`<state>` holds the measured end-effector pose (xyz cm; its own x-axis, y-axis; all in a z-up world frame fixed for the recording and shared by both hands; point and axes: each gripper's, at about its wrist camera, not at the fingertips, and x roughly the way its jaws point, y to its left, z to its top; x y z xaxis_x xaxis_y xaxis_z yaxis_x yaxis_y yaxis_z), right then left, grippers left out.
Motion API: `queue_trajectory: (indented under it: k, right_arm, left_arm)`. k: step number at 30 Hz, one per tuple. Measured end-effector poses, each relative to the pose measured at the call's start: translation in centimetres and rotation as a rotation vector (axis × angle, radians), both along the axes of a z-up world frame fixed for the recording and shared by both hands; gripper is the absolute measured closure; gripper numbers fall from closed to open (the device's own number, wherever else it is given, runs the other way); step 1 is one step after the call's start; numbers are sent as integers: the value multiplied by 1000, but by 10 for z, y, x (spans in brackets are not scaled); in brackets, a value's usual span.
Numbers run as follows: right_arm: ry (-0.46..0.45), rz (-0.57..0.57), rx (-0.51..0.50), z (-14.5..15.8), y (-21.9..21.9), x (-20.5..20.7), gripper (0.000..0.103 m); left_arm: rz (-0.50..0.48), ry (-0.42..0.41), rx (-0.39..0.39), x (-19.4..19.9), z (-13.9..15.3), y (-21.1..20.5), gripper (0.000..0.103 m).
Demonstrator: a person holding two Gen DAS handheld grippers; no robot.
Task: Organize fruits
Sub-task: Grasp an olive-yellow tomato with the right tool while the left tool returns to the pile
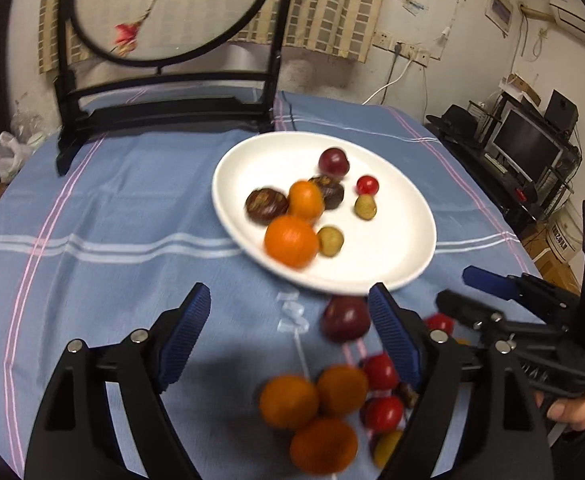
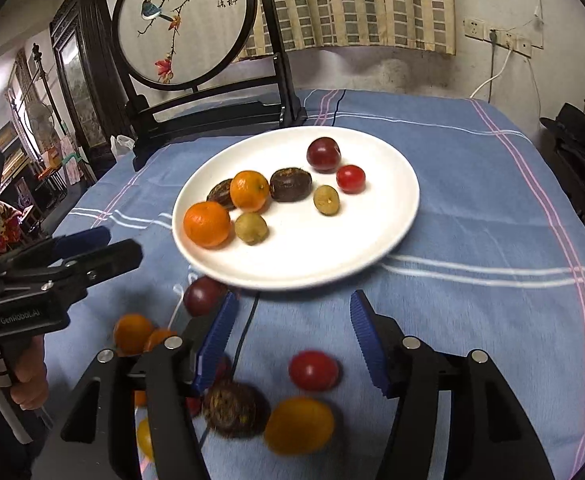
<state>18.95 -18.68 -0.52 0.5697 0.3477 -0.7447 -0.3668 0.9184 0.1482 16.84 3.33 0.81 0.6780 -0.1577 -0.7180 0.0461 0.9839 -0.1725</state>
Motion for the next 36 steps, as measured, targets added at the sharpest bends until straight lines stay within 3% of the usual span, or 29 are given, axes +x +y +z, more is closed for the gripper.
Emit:
queue_trajectory:
  k: [7,13,26,28,29,30,36]
  right_arm:
    - [4,-4,19,-4,-13,-47,43]
    - [43,70,43,-11,0,-87,43]
    - [112,181,-125,-36,62,-95,43]
    - [105,174,-144,-38,67,-92,49]
    - [97,172,-150,-38,69,-92,61]
    - [90,181,-148,-38,71,-93,65]
    - [82,162,-110,-32,56,-100,66]
  left_arm:
    - [22,20,15,-28,-20,13,18]
    - [17,5,54,-37,-31,25,18]
    - [-37,0,-31,-36,-27,42,16]
    - [-36,-1,-16,-36,-28,41,16]
    - [-35,1,-19,-36,-29,41,16]
    - [-38,5,-22,-36,-29,40,16]
    - [-69,19,-13,-41,-28,32,15]
